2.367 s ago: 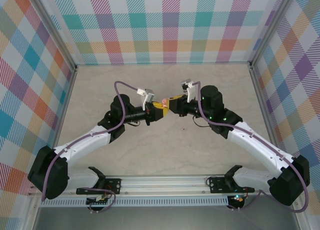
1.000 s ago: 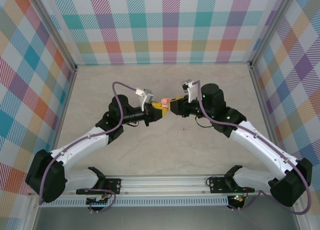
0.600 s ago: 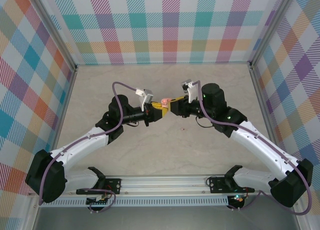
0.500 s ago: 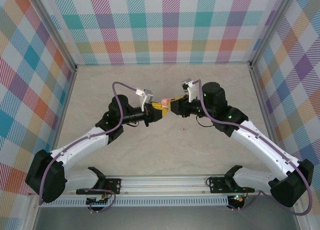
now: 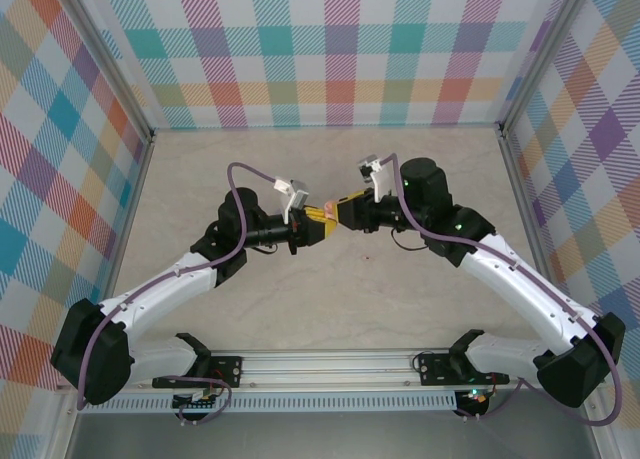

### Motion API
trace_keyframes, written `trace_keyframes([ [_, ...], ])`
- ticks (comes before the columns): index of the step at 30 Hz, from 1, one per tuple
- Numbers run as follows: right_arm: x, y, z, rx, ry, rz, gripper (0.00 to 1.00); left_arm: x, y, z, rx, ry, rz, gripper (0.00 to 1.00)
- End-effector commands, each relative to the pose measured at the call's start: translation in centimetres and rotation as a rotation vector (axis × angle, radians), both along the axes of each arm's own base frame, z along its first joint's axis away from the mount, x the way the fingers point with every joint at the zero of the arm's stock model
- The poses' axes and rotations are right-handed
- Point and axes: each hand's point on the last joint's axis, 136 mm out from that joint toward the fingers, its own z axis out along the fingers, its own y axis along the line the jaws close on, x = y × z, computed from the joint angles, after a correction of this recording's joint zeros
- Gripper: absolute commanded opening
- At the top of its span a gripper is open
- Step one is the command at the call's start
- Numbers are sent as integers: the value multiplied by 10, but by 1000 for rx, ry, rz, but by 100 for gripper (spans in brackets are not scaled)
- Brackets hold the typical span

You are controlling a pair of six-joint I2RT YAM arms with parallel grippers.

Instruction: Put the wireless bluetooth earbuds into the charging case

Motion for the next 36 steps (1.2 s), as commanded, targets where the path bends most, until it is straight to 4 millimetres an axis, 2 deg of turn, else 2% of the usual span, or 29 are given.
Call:
trace_keyframes([
  [1,-9,-2,18,16,-36,23,34,-3,-3,21,-21,-73,-15,8],
  [7,1,-14,5,-55,-5,-66,33,-1,-1,22,-16,-82,3,7],
  [20,3,-3,0,-66,31,-27,33,-7,-3,26,-24,-87,-37,7],
  [30,-9,6,7,-41,26,71,22,-16,-6,28,-29,-86,-99,7],
  [36,-21,10,5,-50,23,158,22,-26,-9,33,-43,-87,-173,6],
])
